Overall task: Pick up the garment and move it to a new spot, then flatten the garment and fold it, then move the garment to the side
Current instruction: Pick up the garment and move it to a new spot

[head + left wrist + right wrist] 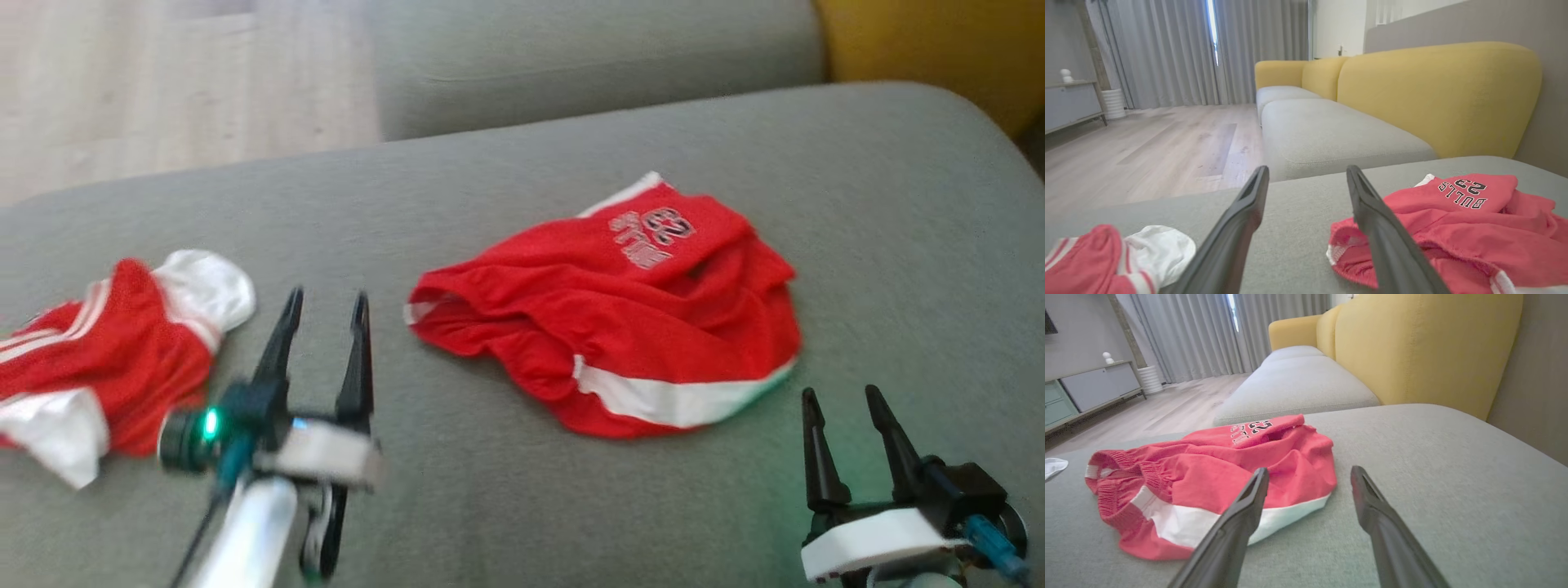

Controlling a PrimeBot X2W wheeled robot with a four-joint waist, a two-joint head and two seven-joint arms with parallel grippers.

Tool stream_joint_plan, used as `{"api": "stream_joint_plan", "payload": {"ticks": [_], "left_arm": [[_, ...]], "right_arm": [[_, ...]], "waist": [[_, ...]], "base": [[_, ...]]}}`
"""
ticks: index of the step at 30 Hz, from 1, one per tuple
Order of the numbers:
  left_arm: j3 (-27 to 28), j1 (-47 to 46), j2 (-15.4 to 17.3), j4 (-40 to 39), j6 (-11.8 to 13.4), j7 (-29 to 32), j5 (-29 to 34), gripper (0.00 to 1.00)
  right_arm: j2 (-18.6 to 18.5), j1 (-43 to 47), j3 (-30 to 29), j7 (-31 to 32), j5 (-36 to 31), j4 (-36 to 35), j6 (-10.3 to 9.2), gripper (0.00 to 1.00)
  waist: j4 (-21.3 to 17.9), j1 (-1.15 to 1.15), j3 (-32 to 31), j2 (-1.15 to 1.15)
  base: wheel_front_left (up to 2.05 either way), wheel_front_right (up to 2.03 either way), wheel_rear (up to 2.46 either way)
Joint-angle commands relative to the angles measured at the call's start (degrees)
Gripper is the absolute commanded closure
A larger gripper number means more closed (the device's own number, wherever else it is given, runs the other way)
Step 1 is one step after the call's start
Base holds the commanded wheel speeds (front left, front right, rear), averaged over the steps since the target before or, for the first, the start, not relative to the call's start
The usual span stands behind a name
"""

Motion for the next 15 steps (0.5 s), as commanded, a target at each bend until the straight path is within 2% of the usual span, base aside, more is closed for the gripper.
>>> {"api": "stream_joint_plan", "payload": {"ticks": [1,8,15], "left_arm": [[3.54,1.01,0.34,-4.95,0.55,-0.52,1.45,0.00],[8.25,15.09,-3.12,-16.17,0.76,-0.53,5.33,0.00],[9.91,24.25,-4.89,-23.52,1.27,-0.53,8.60,0.00]], "right_arm": [[-0.31,-1.38,1.36,-0.22,0.24,-2.04,0.37,0.00],[-0.31,0.03,0.54,-0.22,0.59,-3.05,0.37,0.00],[-0.31,2.93,0.78,-0.22,0.60,-4.71,0.37,0.00]], "waist": [[2.79,0.00,-1.65,0.00],[5.46,0.00,-5.14,0.00],[6.92,0.00,-7.16,0.00]], "base": [[0.00,0.00,0.00],[0.00,0.00,0.00],[0.00,0.00,0.00]]}}
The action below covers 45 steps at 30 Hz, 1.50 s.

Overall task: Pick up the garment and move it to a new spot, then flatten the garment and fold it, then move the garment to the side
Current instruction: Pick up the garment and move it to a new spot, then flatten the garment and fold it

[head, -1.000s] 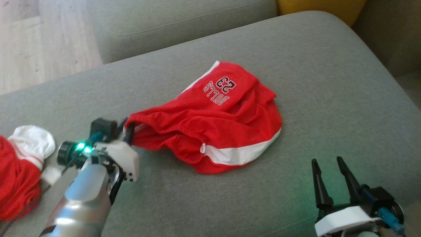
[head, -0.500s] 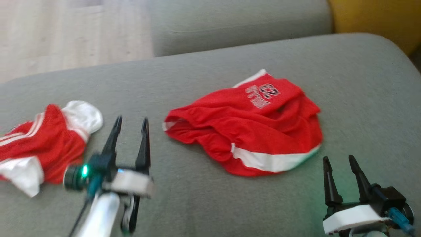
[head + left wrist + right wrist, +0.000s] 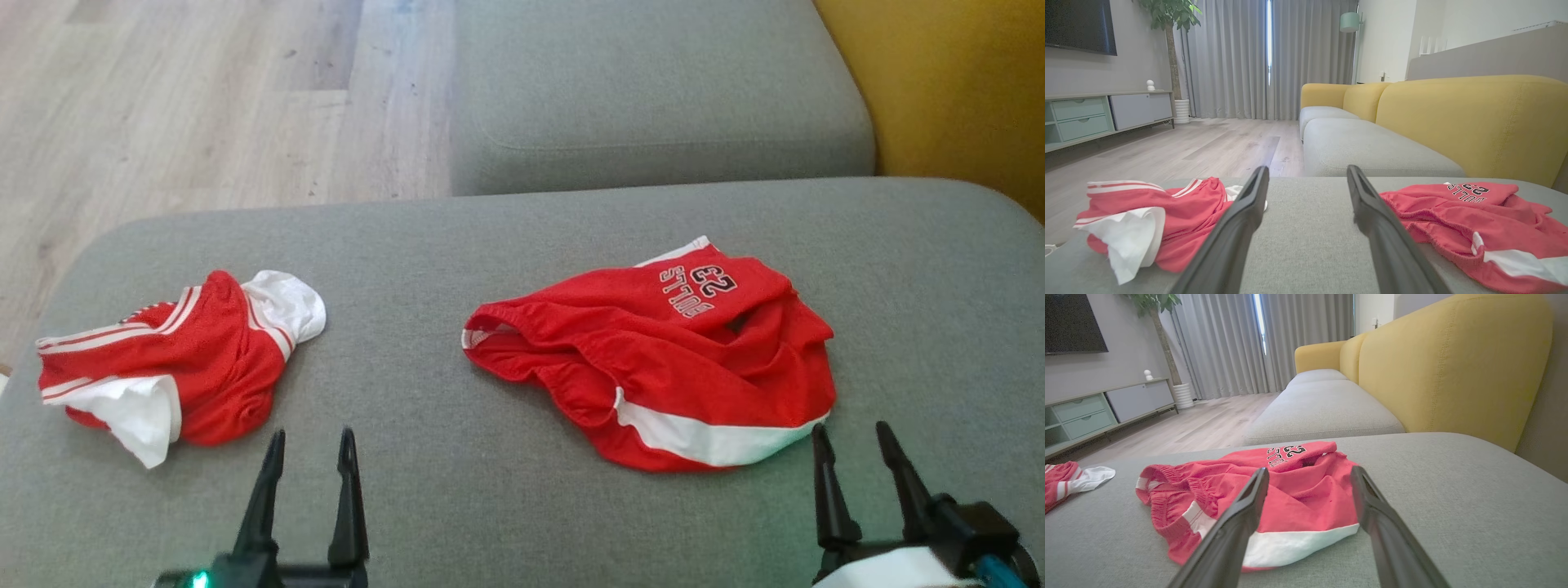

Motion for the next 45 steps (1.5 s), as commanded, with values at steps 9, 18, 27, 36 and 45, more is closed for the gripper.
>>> {"api": "stream_joint_plan", "payload": {"ticks": [9,18,27,36,45], "left_arm": [[0.63,0.30,-0.85,-2.37,0.44,-0.45,3.77,0.00],[-0.04,0.48,-0.90,-1.51,0.83,-0.46,5.11,0.00],[-1.00,0.13,-0.91,-0.06,0.72,-0.46,6.75,0.00],[-0.87,0.29,-0.91,-0.07,0.83,-0.46,7.14,0.00],[-1.35,0.62,-0.91,0.23,0.23,-0.46,7.55,0.00]], "right_arm": [[-0.35,0.20,1.72,-0.22,-0.71,-3.25,0.37,0.00],[-0.35,0.24,1.90,-0.22,-1.20,-3.01,0.37,0.00],[-0.35,0.32,1.68,-0.22,-1.02,-2.57,0.37,0.00],[-0.35,0.41,1.84,-0.22,-1.20,-2.43,0.37,0.00],[-0.35,0.32,2.64,-0.22,-1.42,-2.37,0.37,0.00]], "waist": [[1.16,0.01,-1.02,0.00],[1.04,0.01,-1.13,0.00],[1.29,0.01,-1.32,0.00],[1.46,0.01,-1.69,0.00],[-0.10,0.01,-1.45,0.00]], "base": [[0.00,0.00,0.00],[0.00,0.00,0.00],[0.00,0.00,0.00],[0.00,0.00,0.00],[0.00,0.00,0.00]]}}
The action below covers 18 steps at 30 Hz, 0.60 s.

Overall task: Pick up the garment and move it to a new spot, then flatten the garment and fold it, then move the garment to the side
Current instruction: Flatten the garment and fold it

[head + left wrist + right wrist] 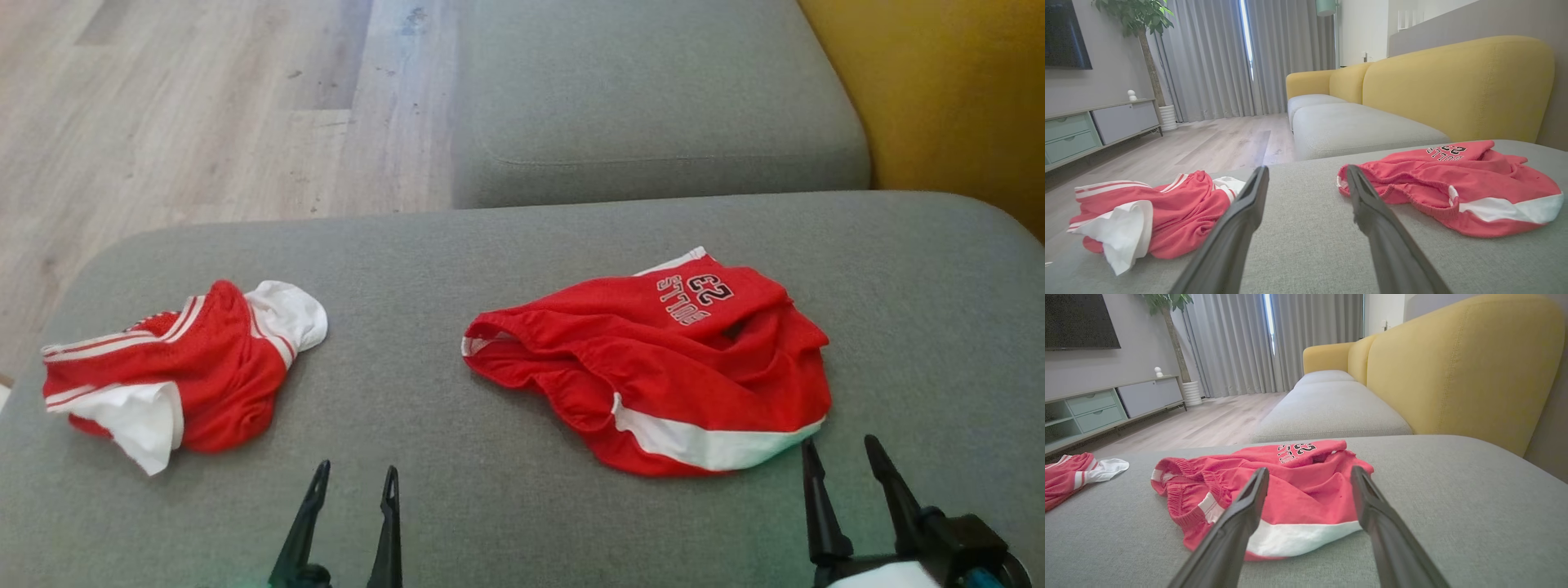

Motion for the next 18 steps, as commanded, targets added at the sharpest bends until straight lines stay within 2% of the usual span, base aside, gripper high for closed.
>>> {"api": "stream_joint_plan", "payload": {"ticks": [1,5,8,13,18], "left_arm": [[0.98,-2.89,-0.49,-0.76,-0.51,-0.47,-0.30,0.00],[-0.54,-5.26,-0.50,1.40,-1.00,-0.47,-1.77,0.00],[-3.63,-9.42,-0.50,6.08,-1.72,-0.47,-3.70,0.00],[-11.78,-19.26,-0.50,15.95,-3.35,0.05,-8.77,0.00],[-21.08,-28.38,-0.50,21.73,-4.67,6.09,-15.93,0.00]], "right_arm": [[-0.40,-1.78,1.83,-0.22,-0.51,-1.73,0.37,0.00],[-0.40,-2.18,2.29,-0.22,-0.93,-1.91,0.37,0.00],[-0.40,-2.68,2.73,-0.22,-1.43,-2.22,0.37,0.00],[-0.40,-3.42,3.25,-0.22,-2.26,-2.54,0.37,0.00],[-0.40,-4.74,4.27,-0.22,-2.72,-2.63,0.37,0.00]], "waist": [[-1.25,0.00,0.99,0.00],[-2.64,0.00,2.28,0.00],[-4.15,0.00,3.95,0.00],[-6.82,0.00,6.69,0.00],[-9.93,0.00,9.42,0.00]], "base": [[0.00,0.00,0.00],[0.00,0.00,0.00],[0.00,0.00,0.00],[0.00,0.00,0.00],[0.00,0.00,0.00]]}}
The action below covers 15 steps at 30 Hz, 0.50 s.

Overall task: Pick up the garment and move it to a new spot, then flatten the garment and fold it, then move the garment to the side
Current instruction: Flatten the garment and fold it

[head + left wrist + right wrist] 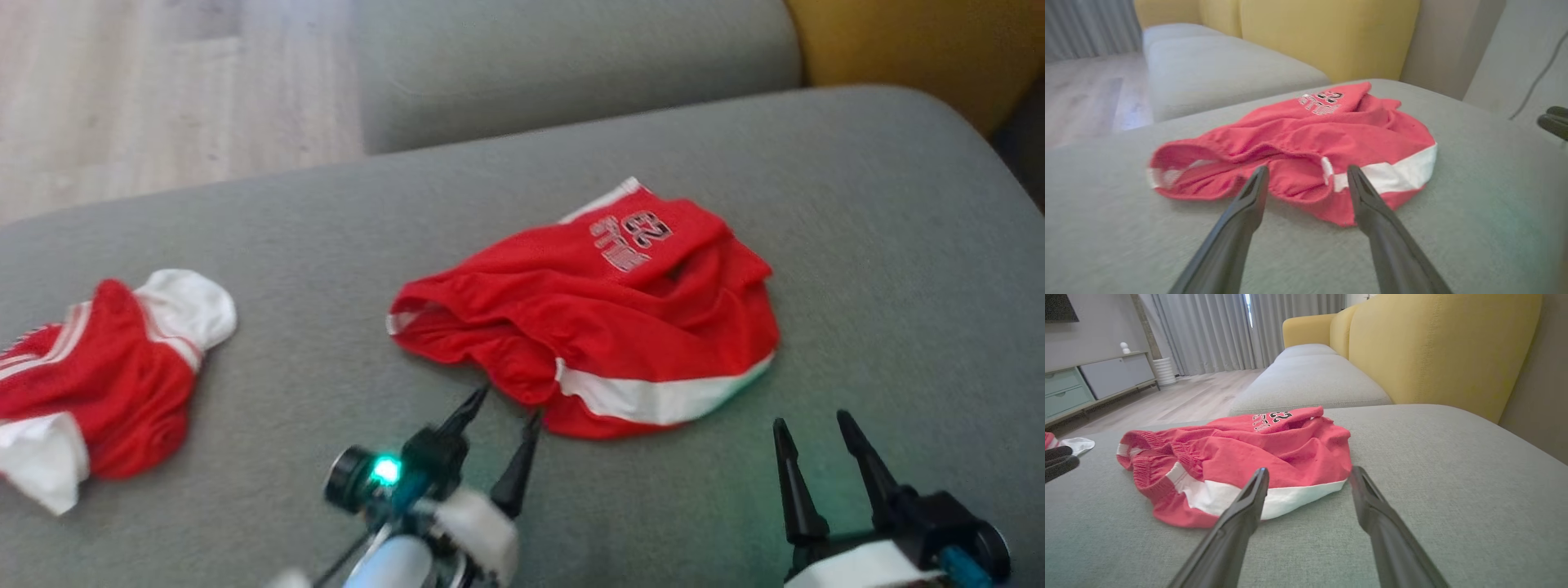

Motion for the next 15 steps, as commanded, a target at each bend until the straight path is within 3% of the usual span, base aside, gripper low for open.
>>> {"api": "stream_joint_plan", "payload": {"ticks": [1,3,9,15], "left_arm": [[0.51,-3.64,-0.29,-0.87,-0.30,1.31,-1.75,0.00],[-2.32,-6.37,-0.29,0.09,-0.66,4.15,-4.97,0.00],[-6.52,-11.94,-0.29,3.72,1.55,7.30,-10.88,0.00],[-8.97,-16.19,-0.29,8.73,3.43,7.78,-12.18,0.00]], "right_arm": [[-0.40,-3.26,1.51,-0.22,-0.63,-2.10,0.37,0.00],[-0.40,-4.01,1.63,-0.22,-0.45,-2.10,0.37,0.00],[-0.40,-5.30,2.62,-0.22,0.40,-1.96,0.37,0.00],[-0.40,-6.01,3.40,-0.22,0.92,-1.84,0.37,0.00]], "waist": [[-2.02,0.00,2.07,0.00],[-3.09,0.00,2.87,0.00],[-6.12,0.00,4.23,0.00],[-8.22,0.00,5.30,0.00]], "base": [[0.00,0.00,0.00],[0.00,0.00,0.00],[0.00,0.00,0.00],[0.00,0.00,0.00]]}}
